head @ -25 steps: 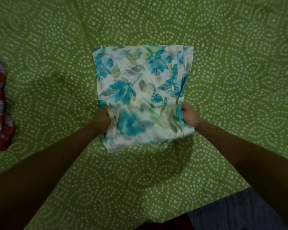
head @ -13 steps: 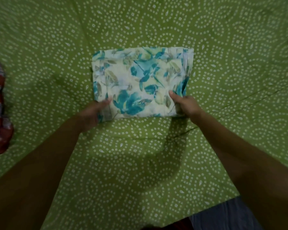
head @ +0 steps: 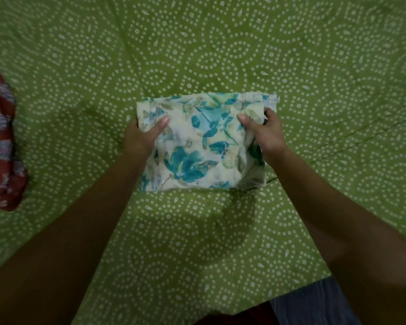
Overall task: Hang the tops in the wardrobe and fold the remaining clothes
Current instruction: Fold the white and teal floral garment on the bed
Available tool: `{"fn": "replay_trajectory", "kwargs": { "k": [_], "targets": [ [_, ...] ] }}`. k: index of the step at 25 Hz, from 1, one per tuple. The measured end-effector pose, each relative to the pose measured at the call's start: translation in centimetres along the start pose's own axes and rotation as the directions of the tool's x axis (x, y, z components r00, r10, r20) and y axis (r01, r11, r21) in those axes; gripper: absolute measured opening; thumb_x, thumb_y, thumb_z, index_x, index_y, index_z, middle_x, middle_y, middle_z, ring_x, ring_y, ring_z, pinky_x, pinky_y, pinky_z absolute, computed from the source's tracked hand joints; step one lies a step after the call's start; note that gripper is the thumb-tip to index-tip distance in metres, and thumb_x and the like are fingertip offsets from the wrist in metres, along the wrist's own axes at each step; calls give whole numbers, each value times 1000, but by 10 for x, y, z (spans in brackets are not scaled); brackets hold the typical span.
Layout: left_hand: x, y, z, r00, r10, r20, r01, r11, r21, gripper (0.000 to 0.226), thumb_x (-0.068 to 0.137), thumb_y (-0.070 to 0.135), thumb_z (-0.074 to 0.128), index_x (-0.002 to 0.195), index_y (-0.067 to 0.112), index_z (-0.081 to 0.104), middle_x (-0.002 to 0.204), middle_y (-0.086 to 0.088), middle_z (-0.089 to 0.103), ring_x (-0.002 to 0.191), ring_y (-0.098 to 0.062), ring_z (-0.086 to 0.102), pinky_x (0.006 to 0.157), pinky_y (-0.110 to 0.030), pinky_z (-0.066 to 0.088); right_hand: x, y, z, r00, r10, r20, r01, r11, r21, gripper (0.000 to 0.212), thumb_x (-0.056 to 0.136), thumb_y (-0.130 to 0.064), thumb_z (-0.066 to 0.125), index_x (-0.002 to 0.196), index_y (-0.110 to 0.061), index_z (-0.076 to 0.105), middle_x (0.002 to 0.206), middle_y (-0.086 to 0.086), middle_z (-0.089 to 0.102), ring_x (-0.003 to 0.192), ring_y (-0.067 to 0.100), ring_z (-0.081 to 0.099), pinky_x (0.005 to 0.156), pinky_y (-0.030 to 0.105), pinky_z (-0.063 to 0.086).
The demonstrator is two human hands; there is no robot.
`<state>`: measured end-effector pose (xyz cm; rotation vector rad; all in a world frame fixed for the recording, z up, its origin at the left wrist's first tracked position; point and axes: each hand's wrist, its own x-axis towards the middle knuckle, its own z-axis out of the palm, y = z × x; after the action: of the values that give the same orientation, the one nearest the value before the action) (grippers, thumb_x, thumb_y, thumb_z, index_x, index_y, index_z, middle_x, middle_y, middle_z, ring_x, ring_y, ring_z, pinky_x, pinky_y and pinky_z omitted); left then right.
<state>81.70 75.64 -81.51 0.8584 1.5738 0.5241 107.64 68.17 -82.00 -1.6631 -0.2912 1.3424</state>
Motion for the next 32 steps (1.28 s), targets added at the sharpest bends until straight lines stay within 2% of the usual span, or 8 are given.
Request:
{"fn": "replay_trajectory", "kwargs": {
  "k": [3,7,9,13,19,27,29,32],
  "targets": [
    [4,2,17,966,187,-177,-163,977,139,57,74,47,76,117,11,63,111,-4,69,100,-17,66,89,-34,54,15,-1,3,994,-80,-74,82,996,18,51,75,-18,79,118,-3,55,114,15,67,102,28,66,89,47,54],
    [-7,12,34,782,480,-397,-15,652,758,69,79,32,64,139,13,36,141,-8,43,131,-26,39,104,-39,30,16,-4,13,875,-417,-244,166,733,-660,60,88,-28,64,139,-9,37,138,7,48,124,18,46,108,34,38],
    [-24,12,51,688,724,-42,-290,328,899,63,83,24,48,144,15,34,149,-4,36,140,-22,28,112,-41,21,-4,3,33,758,-647,-77,332,486,-809,49,97,-19,47,144,-8,35,148,8,37,139,21,29,116,39,24],
    [-13,-21,84,751,482,452,-473,-86,877,56,101,36,12,153,17,3,161,1,1,148,-17,-4,120,-41,-2,-18,62,59,854,-435,285,390,171,-905,55,103,-31,20,153,-12,7,161,4,2,147,16,-6,120,42,2],
    [66,6,112,832,538,137,-213,82,974,60,100,39,7,153,11,6,161,-5,4,148,-23,-1,118,-46,-7,71,33,84,859,-498,119,191,94,-977,63,101,-46,10,153,-11,5,161,5,2,148,19,-4,119,41,-5],
    [-17,-82,29,873,468,138,-228,141,963,76,96,59,18,153,12,0,161,-5,-1,148,-24,-3,118,-48,0,-5,84,1,896,-414,164,167,-28,-985,70,99,-55,16,153,-15,-5,160,2,-10,147,22,-12,117,48,-9],
    [-36,-94,11,899,431,79,-170,176,970,79,94,62,16,153,12,-2,161,-5,-2,148,-27,-2,117,-50,0,-27,81,-9,916,-401,-6,35,94,-995,75,97,-60,19,152,-16,-8,160,1,-13,146,27,-10,115,49,-10],
    [-47,-88,-1,915,403,-29,-107,311,944,78,94,60,13,152,9,-2,161,-9,-1,147,-30,0,117,-51,1,-35,69,-16,852,-234,-468,-237,624,-744,82,90,-65,38,149,-12,16,151,13,24,138,34,25,113,49,20]
  ]
}}
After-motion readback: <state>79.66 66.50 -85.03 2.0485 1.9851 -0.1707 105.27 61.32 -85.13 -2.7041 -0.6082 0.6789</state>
